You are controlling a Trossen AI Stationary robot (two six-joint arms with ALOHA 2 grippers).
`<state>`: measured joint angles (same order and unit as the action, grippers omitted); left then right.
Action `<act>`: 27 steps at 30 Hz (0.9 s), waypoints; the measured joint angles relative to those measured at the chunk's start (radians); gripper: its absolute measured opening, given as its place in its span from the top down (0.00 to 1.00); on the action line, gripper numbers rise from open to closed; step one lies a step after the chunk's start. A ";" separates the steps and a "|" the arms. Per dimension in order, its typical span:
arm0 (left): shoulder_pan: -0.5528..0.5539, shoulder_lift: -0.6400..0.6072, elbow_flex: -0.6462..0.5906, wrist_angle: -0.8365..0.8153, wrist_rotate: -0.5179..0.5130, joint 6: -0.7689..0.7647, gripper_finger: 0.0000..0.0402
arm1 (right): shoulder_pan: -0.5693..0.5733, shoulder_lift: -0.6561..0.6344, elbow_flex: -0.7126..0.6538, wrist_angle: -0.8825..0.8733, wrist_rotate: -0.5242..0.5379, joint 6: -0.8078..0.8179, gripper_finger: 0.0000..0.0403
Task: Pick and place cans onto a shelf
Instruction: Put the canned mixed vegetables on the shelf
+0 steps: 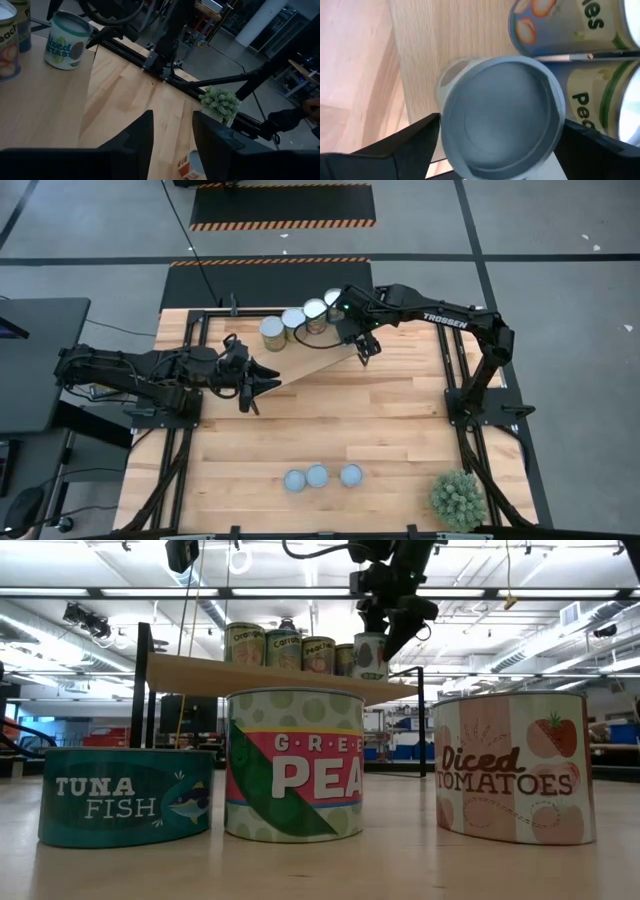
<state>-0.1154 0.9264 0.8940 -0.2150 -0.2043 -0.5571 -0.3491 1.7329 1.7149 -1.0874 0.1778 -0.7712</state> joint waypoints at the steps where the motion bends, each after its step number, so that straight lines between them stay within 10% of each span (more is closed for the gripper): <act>1: 0.000 0.000 0.000 0.000 0.000 0.000 0.65 | 0.001 0.000 0.000 -0.004 0.006 0.007 0.08; 27: 0.001 0.000 0.000 0.000 0.019 0.011 0.65 | 0.015 -0.023 0.000 -0.126 0.156 0.211 0.01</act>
<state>-0.1143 0.9264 0.8940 -0.2150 -0.1852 -0.5458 -0.3339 1.7100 1.7149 -1.2133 0.3334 -0.5597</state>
